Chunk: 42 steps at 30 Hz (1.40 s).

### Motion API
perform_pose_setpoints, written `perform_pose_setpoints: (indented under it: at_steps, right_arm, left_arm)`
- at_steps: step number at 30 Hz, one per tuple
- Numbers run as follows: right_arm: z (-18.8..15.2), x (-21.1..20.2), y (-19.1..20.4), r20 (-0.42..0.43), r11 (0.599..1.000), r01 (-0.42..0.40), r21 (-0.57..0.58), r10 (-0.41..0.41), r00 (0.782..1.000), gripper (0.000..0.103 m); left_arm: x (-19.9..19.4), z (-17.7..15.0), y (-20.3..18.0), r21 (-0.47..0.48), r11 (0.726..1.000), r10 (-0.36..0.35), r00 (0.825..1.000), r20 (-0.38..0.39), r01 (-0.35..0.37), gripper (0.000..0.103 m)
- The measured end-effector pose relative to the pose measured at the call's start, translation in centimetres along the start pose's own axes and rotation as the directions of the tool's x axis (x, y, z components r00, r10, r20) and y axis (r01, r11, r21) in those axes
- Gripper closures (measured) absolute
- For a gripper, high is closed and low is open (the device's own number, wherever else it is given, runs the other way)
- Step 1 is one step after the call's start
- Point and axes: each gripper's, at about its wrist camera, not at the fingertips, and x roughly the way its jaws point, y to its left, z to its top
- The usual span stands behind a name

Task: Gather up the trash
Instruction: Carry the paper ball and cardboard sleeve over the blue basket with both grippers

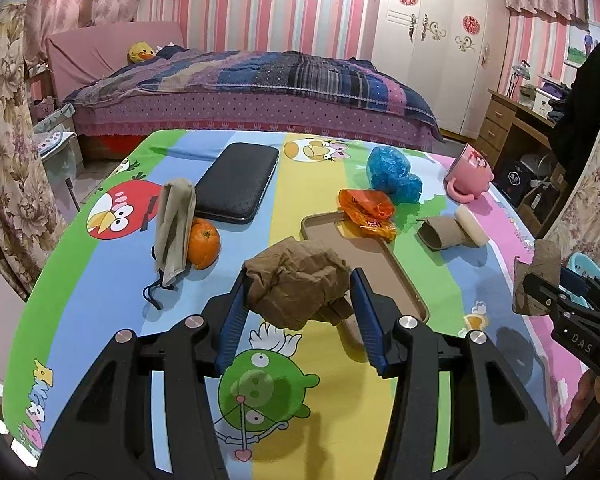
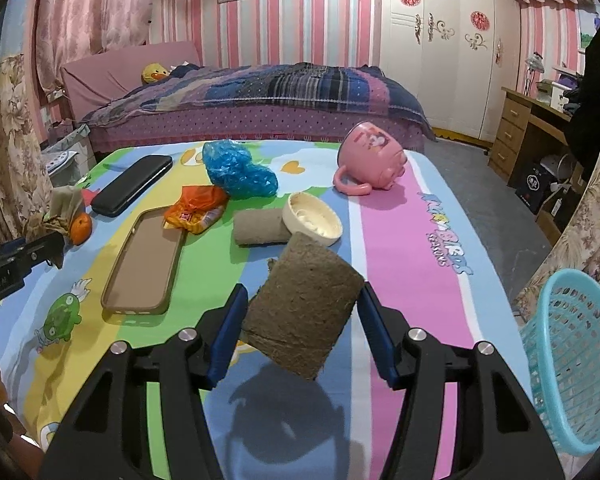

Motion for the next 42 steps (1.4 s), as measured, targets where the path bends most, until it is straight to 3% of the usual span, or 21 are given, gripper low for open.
perform_pose_setpoints:
  at_steps: [22, 36, 42]
  right_arm:
    - [0.2, -2.5, -2.7, 0.061, 0.999, 0.008, 0.031, -0.010, 0.998, 0.047]
    - [0.1, -4.4, -5.5, 0.093, 0.998, 0.059, 0.030, -0.062, 0.994, 0.047]
    - [0.1, -6.3, -7.3, 0.112, 0.997, 0.043, 0.060, -0.049, 0.993, 0.047]
  left_arm:
    - [-0.5, 0.0, -2.5, 0.047, 0.999, 0.019, 1.000, 0.024, -0.020, 0.054]
    - [-1.2, -0.2, -5.7, 0.063, 0.998, -0.015, 0.999, 0.032, 0.013, 0.054]
    - [-1.8, -0.6, -7.4, 0.065, 0.997, -0.043, 0.999, 0.031, 0.040, 0.054]
